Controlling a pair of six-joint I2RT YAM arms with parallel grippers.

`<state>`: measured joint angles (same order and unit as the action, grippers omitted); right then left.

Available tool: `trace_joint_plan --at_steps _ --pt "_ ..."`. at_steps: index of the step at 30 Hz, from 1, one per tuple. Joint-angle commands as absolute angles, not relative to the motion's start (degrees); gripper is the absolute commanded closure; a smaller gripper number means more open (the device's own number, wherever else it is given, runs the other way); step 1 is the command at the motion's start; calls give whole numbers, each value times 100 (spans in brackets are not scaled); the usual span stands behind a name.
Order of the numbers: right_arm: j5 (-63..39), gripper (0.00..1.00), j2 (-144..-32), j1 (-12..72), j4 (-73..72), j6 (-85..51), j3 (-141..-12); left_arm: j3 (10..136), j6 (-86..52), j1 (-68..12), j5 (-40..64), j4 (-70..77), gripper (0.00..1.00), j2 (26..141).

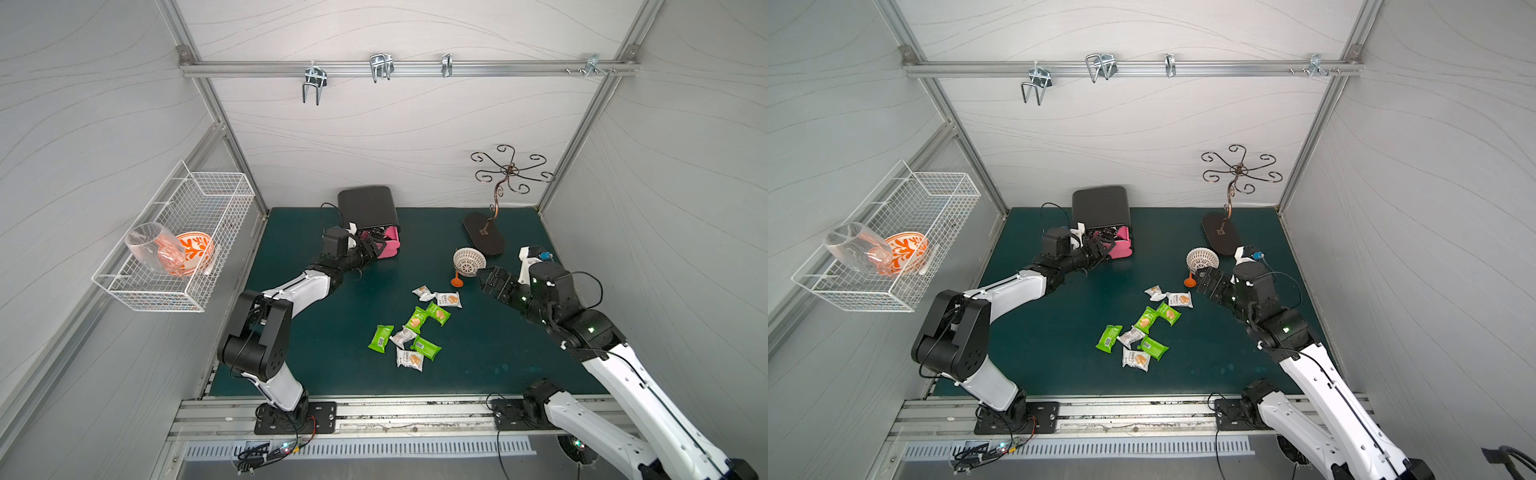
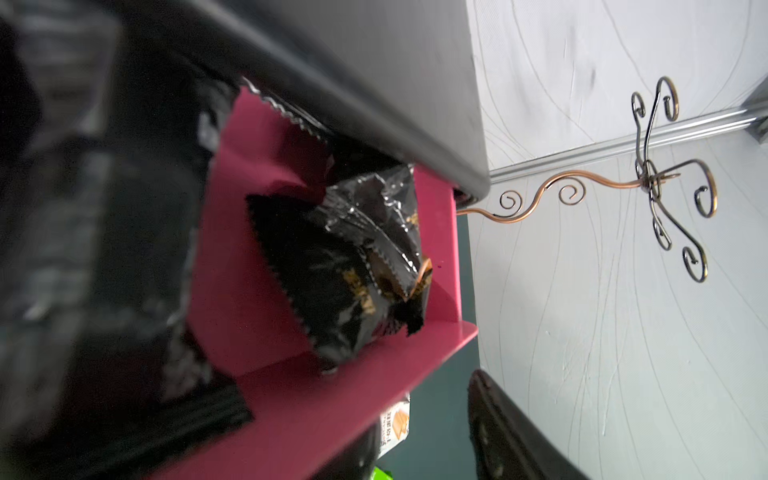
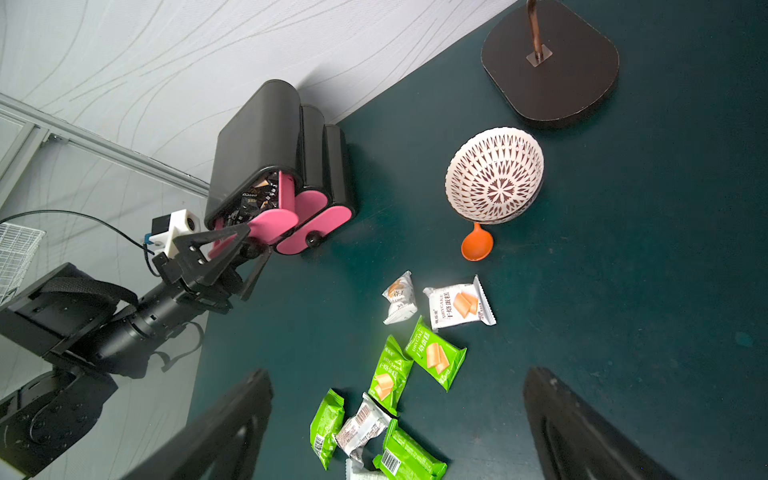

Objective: Place the cookies into the drawer by color
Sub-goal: Close the drawer in the storage box.

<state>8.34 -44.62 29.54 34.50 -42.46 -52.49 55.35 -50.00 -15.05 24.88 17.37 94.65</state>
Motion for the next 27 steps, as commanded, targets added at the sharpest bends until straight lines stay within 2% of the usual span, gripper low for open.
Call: trace_joint_plan --at_steps 1,6,9,11,12,13,15,16,27 --pt "913 1 -4386 2925 3527 -4168 -5418 5823 -5052 -1363 2265 1960 24 9529" --pt "928 1 -4377 2926 3524 -4173 -5406 5528 -5054 -1346 2391 1872 12 9170" --pt "936 1 -4381 2926 3502 -4184 -5375 5117 -5005 -1346 2296 1727 12 8743" --pt "924 1 -4389 2927 3482 -4191 -5361 4858 -4984 -1336 2140 1584 21 8397" --pt "923 1 -4393 2926 3465 -4192 -5361 4724 -5029 -1334 2032 1556 29 8237" --pt "923 1 -4403 2926 3451 -4187 -5353 4596 -5085 -1310 1967 1563 43 8101" --pt "902 1 -4438 2925 3407 -4197 -5344 4492 -5212 -1284 1932 1580 91 7983" --pt "873 1 -4468 2927 3390 -4203 -5344 4513 -5267 -1267 1971 1560 100 8000" --pt "828 1 -4451 2926 3411 -4198 -5372 5230 -6291 -1198 1930 2846 100 9194"
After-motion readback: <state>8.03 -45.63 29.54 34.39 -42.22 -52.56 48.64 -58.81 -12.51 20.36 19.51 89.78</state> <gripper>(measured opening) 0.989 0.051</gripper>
